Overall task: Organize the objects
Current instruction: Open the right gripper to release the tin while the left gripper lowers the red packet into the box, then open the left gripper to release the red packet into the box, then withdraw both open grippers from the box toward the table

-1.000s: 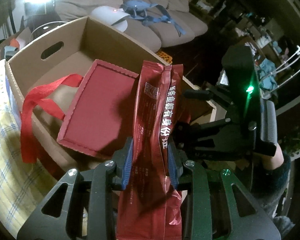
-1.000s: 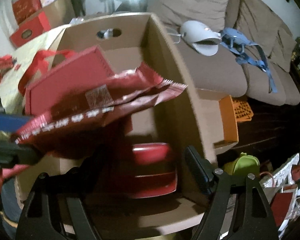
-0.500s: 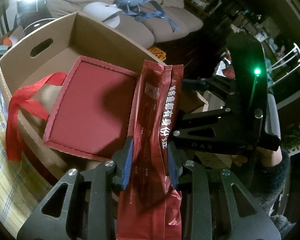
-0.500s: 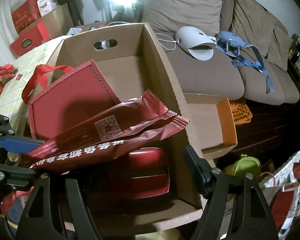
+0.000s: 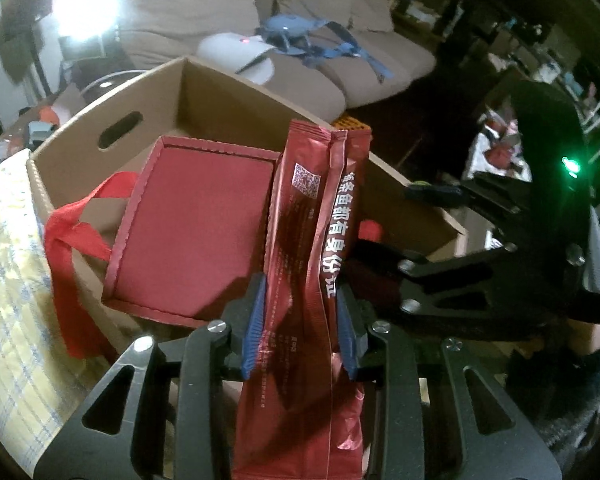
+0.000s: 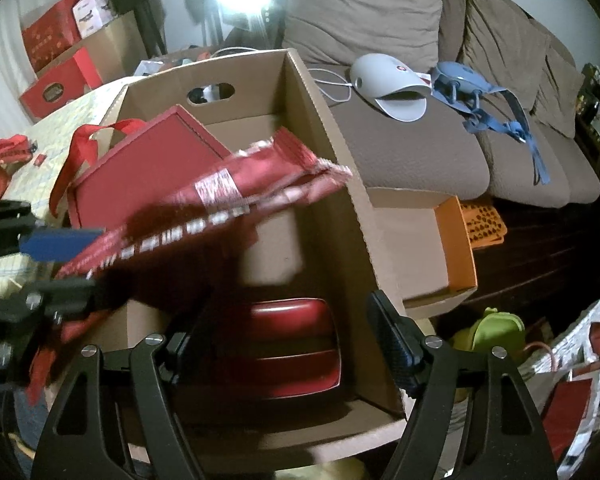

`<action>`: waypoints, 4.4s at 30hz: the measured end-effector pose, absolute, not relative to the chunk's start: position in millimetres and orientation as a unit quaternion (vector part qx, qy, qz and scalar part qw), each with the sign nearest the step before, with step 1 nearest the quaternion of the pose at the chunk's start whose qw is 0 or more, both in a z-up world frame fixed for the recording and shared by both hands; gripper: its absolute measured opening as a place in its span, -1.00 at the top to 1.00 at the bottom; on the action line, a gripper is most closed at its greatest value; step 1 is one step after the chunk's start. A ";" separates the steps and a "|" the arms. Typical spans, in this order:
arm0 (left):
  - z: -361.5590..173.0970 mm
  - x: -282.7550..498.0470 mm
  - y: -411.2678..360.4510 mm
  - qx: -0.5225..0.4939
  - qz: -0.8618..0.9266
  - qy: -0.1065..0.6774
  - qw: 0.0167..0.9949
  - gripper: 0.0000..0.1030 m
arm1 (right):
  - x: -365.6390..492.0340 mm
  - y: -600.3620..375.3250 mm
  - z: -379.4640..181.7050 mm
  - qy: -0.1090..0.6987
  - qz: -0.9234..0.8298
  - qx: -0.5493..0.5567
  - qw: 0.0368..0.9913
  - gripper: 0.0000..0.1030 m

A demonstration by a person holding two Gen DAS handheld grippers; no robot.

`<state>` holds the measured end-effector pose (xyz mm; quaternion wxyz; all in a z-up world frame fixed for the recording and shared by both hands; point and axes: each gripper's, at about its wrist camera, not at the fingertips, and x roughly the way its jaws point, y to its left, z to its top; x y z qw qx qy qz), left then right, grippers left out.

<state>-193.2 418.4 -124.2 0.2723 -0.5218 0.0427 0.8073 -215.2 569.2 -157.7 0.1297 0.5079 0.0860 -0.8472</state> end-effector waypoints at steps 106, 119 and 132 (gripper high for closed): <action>-23.7 -177.6 266.0 -0.400 0.897 -0.068 0.176 -0.91 | -186.0 541.3 -55.7 0.028 -0.921 0.366 0.130 -0.72; -3.5 -154.3 264.1 -0.376 0.906 -0.068 0.179 -0.99 | -167.8 527.2 -32.9 0.068 -0.945 0.300 0.109 -0.99; 17.9 -136.0 226.4 -0.323 0.929 -0.115 0.139 -1.00 | -148.3 513.4 -8.5 0.044 -0.956 0.251 0.144 -0.99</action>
